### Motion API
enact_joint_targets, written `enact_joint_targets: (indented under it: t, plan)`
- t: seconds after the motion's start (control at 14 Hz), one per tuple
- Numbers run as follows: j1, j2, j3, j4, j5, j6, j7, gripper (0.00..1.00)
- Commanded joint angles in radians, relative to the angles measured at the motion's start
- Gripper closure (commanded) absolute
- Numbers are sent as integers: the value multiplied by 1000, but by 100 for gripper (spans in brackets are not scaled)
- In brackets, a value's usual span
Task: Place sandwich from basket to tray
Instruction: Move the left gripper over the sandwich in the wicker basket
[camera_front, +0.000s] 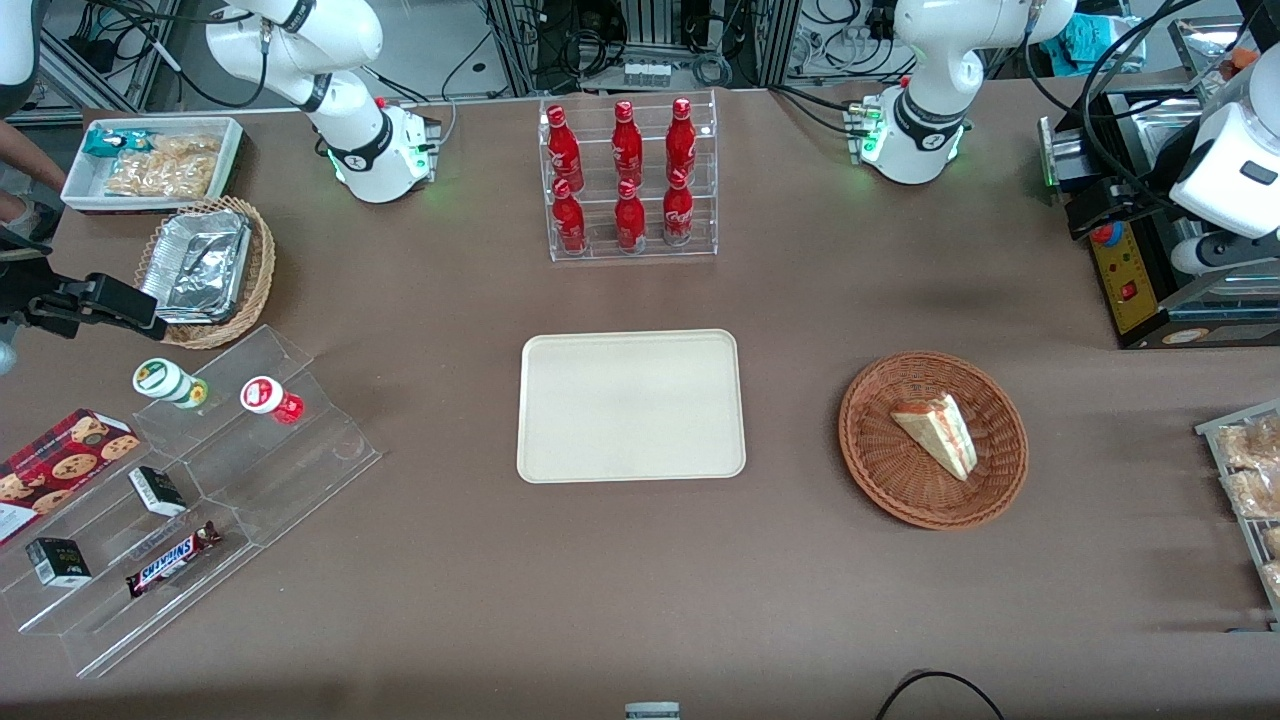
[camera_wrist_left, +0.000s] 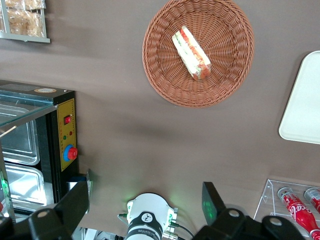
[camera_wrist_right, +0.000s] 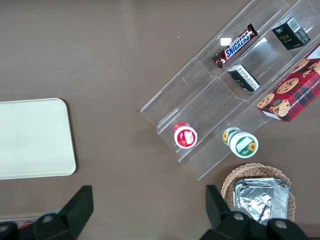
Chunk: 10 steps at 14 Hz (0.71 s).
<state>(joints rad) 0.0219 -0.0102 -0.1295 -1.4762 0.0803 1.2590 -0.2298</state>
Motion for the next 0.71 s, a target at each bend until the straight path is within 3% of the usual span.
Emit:
enact_joint_targets:
  t: [0.0,0.21,0.43,0.64]
  plan:
    - [-14,1,7,4,18,-20,4,0]
    - [-10,15,10,4,16,-18,-23,0]
    - [-5,71,11,-41,16,-9,-276,0]
    - [-13,160,10,-132,21,93,-370,0]
